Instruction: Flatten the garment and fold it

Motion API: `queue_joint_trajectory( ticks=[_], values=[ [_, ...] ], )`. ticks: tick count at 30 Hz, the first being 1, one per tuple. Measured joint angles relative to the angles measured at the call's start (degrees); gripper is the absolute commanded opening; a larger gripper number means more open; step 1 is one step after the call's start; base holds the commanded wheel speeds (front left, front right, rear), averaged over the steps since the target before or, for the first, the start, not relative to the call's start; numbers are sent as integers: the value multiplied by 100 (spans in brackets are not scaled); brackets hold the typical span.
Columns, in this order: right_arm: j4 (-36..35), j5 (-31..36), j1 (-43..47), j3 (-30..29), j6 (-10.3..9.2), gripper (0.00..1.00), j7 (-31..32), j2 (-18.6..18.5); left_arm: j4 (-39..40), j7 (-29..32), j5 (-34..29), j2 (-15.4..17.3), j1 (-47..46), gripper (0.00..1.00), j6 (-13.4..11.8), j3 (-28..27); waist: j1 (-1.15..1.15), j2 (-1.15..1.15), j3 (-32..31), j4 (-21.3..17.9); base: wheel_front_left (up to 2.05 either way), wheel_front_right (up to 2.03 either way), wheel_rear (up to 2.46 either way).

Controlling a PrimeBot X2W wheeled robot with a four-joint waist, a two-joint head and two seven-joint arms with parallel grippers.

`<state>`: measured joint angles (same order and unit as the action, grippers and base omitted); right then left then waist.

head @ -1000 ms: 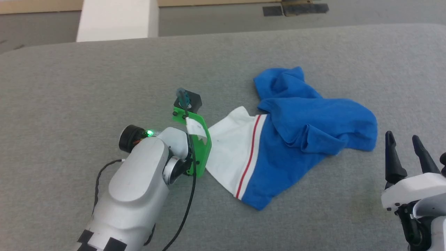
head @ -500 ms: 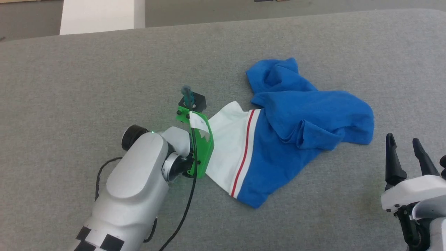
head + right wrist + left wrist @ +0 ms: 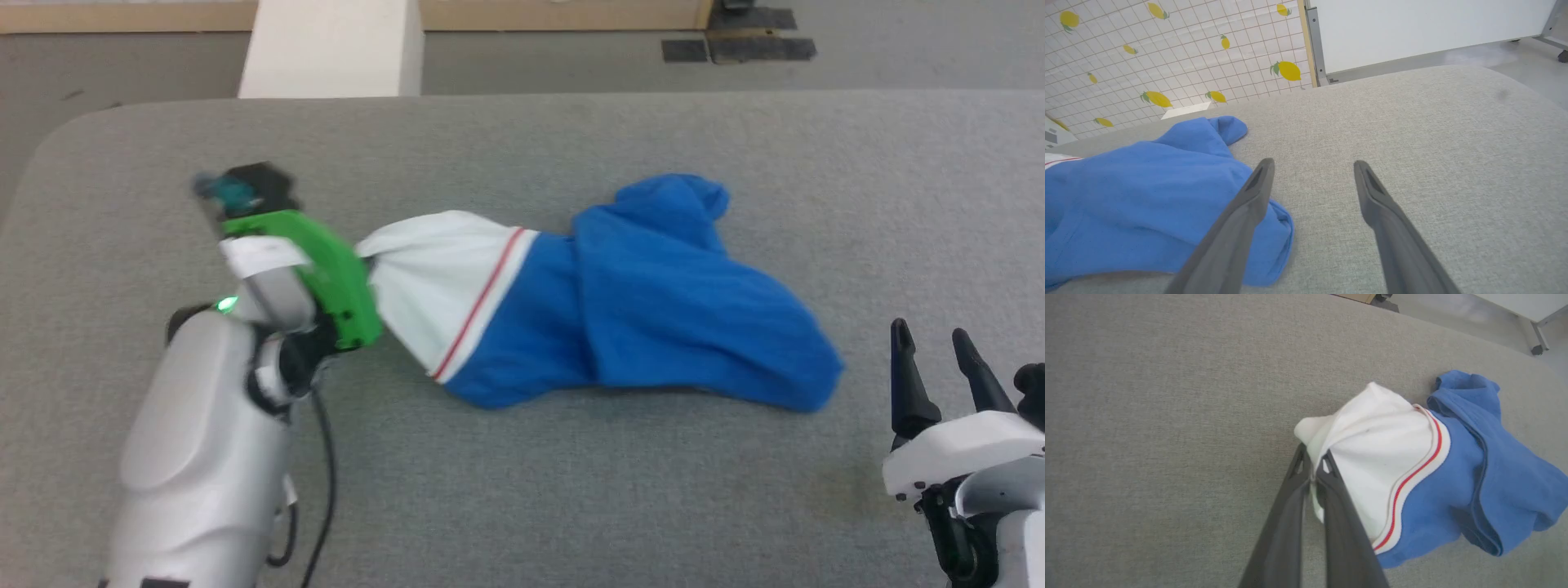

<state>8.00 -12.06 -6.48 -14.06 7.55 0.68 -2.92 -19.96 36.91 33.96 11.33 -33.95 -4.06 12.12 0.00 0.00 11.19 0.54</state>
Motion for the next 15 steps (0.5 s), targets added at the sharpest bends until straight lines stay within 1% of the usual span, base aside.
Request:
queue_joint_trajectory(
  ticks=[4,8,12,15],
  values=[
    [0,9,4,35,0,100,41,0,226,-256,178,189,541,0,-348,-572,0,0,-98,200,0,0,0],
    [1,9,4,102,0,100,81,1,368,-374,428,349,1356,0,-673,-1071,0,0,-186,326,0,0,0],
    [0,29,4,149,0,100,91,2,501,-380,627,311,2286,0,-856,-1334,0,0,-205,387,0,0,0],
    [1,44,4,163,0,100,91,2,632,-449,760,167,2708,0,-865,-1359,0,0,-181,404,0,0,0]
  ],
)
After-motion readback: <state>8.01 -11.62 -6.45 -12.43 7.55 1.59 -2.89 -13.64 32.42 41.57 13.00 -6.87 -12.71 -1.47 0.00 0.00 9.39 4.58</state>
